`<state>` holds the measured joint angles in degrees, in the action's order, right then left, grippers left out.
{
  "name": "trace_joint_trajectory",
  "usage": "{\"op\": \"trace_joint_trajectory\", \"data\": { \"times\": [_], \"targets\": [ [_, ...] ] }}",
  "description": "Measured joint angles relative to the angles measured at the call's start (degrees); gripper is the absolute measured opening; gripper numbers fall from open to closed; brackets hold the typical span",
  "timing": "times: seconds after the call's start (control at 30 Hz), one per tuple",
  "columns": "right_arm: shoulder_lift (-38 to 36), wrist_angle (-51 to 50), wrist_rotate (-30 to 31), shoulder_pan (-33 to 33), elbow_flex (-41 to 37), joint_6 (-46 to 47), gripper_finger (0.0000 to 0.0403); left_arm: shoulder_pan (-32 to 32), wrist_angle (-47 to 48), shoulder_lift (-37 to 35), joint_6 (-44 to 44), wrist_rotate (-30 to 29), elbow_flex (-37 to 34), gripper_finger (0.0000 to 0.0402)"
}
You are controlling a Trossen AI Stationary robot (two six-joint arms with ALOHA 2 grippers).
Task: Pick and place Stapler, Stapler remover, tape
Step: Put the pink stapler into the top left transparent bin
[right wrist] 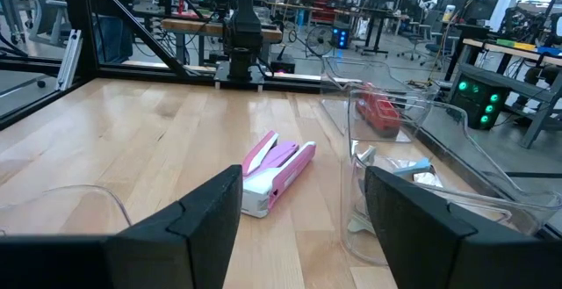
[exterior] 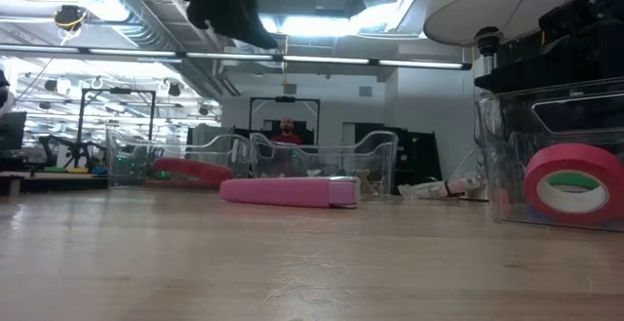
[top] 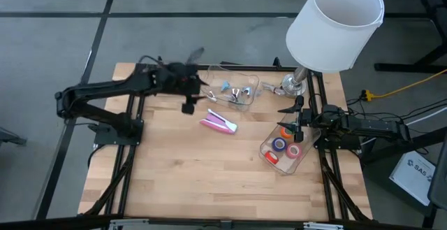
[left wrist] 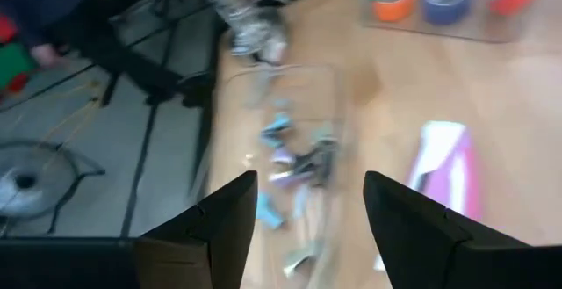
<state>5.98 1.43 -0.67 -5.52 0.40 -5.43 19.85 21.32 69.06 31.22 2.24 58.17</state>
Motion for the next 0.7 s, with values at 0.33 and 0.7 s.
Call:
{"op": "trace_joint_trajectory", "data": {
  "times": [0.33, 0.7],
  "targets": [
    [0.0, 0.0, 0.0, 0.0, 0.0, 0.0, 0.0239, -12.1, 0.2, 8.0, -1.5, -3.9, 0.0, 0.0201],
    [0.0, 0.0, 0.0, 0.0, 0.0, 0.0, 0.0239, -18.2, -0.9, 19.7, -8.2, -6.1, 0.0, 0.0198]
  ]
}}
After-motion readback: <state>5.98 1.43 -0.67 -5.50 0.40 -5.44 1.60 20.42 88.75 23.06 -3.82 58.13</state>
